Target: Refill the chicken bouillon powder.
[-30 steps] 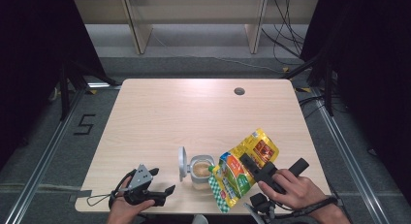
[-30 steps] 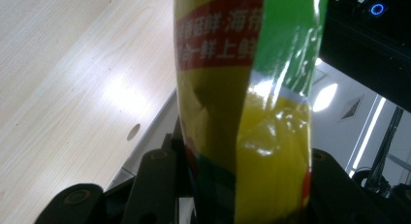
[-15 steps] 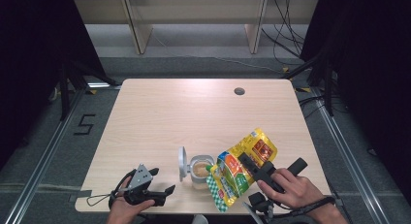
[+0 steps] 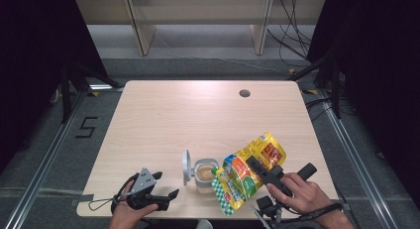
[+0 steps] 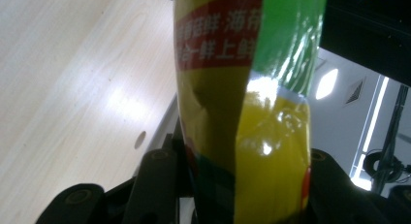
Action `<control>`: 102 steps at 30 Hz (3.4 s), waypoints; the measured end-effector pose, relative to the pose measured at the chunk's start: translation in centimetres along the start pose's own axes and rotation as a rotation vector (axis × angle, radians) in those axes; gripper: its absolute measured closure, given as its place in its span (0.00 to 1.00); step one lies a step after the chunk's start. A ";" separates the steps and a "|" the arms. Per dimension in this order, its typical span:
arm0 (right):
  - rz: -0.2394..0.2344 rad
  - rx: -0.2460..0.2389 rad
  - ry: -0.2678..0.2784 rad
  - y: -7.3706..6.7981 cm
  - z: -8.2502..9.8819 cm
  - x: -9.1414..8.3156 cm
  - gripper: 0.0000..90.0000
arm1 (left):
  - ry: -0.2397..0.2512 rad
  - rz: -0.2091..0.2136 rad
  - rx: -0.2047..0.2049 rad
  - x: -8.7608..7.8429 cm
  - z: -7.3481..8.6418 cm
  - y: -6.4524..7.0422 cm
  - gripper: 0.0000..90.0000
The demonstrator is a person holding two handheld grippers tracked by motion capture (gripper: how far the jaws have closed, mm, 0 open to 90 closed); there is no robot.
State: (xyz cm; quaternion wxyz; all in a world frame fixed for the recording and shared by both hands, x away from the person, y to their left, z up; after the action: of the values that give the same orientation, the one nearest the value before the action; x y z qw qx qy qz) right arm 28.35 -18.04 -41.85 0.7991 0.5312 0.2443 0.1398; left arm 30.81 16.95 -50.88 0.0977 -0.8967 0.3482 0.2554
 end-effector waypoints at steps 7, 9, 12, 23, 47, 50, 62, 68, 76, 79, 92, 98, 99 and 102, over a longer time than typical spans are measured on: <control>0.006 0.113 0.023 -0.9 0.2 0.2 0.74 | 0.001 0.000 -0.044 0.0 0.1 0.2 0.17; -0.033 0.108 -0.015 -0.9 0.2 0.0 0.74 | 0.010 0.002 -0.050 0.1 0.1 0.3 0.17; -0.037 0.146 -0.002 -1.3 0.3 0.2 0.74 | -0.003 -0.006 0.018 0.0 0.0 -0.1 0.17; -0.022 0.272 0.022 -2.2 0.4 0.1 0.74 | 0.014 0.001 -0.034 0.0 0.1 0.1 0.17; -0.038 0.464 0.121 -3.3 1.3 0.1 0.75 | -0.003 0.004 -0.043 0.1 0.2 0.2 0.17; -0.042 0.487 0.144 -3.4 1.3 0.3 0.75 | -0.001 0.001 -0.009 0.0 0.1 0.0 0.17; -0.082 0.594 0.158 -4.0 2.1 0.6 0.77 | -0.005 0.002 -0.044 0.0 0.1 0.2 0.17; -0.087 0.691 0.196 -4.3 2.3 0.9 0.77 | -0.002 0.005 -0.046 0.1 0.2 0.2 0.17; -0.096 0.706 0.223 -4.0 2.5 1.3 0.78 | -0.004 -0.004 -0.035 0.0 0.1 0.2 0.17; -0.105 0.772 0.255 -4.1 2.7 1.4 0.78 | 0.003 -0.001 -0.044 0.0 0.1 0.2 0.17; -0.152 0.958 0.334 -5.2 3.3 1.9 0.79 | 0.006 0.000 -0.022 0.0 0.1 0.0 0.17; -0.154 0.956 0.354 -5.2 3.5 2.0 0.79 | -0.002 -0.002 0.003 0.0 0.0 0.0 0.17; -0.164 0.989 0.355 -5.3 3.4 2.0 0.79 | -0.001 0.002 -0.008 0.0 0.1 0.0 0.17; -0.168 1.014 0.365 -5.4 3.6 2.2 0.79 | 0.000 0.000 -0.043 0.0 0.1 0.2 0.17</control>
State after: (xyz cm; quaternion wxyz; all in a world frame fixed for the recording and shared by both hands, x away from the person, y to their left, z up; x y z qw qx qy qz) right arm 31.96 -21.88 -46.21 0.3958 0.7957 0.4575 0.0301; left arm 30.63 16.86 -50.98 0.0785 -0.8986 0.3425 0.2628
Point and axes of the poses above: each handheld gripper's, and its own axes: x roughly forward along the jaws, z roughly out of its underside, y roughly to its right, the point moved 2 cm from there along x, roughly forward along the jaws, and after that the axes turned 3 degrees about -z, right-handed, at the moved point
